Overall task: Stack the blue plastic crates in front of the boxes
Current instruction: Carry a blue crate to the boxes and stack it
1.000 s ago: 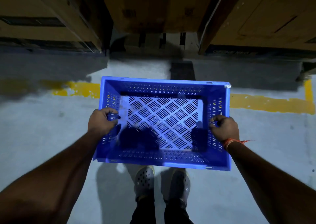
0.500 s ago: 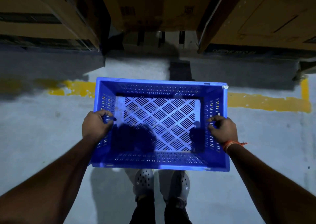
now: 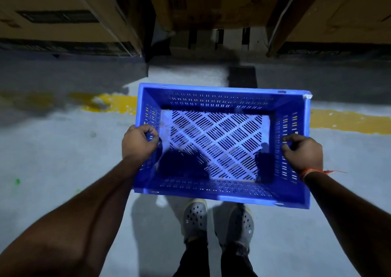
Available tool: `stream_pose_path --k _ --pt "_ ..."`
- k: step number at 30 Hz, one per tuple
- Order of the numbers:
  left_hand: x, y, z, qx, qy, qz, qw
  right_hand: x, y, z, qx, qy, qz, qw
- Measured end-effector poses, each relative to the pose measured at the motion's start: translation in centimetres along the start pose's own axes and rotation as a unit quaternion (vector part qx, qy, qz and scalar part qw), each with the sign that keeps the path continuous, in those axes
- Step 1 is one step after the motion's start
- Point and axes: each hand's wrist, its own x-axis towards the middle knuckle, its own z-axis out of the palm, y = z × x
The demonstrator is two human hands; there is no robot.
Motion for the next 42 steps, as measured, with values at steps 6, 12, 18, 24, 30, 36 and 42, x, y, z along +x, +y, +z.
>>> stream_pose_path --k 6,12,18,24,30,36,42 --pt "0.1 0.0 0.5 0.016 0.024 -0.005 1.0 -0.1 -0.3 0.1 -0.012 0.013 0.002 1.0" --pt "0.3 -0.2 0.7 0.024 0.033 0.002 0.999 -0.2 -0.4 0.6 -0.048 0.027 0.023 0.998" --pt "0.9 0.5 0.2 0.039 0.053 0.022 0.998 -0.8 0.0 1.2 -0.047 0.043 0.006 0.998" --pt "0.6 0.1 0.5 0.021 0.067 0.033 0.997 0.3 0.3 1.2 -0.054 0.048 -0.003 0.997" --pt "0.8 -0.1 0.8 0.023 0.078 0.049 0.995 0.4 0.3 1.2 -0.069 0.054 -0.015 0.996" --pt "0.6 -0.3 0.9 0.027 0.101 0.072 0.992 -0.5 0.0 0.9 -0.059 0.071 -0.036 0.995" --pt "0.1 -0.5 1.0 0.049 0.108 0.101 0.988 -0.8 0.4 1.2 -0.047 0.086 -0.037 0.994"
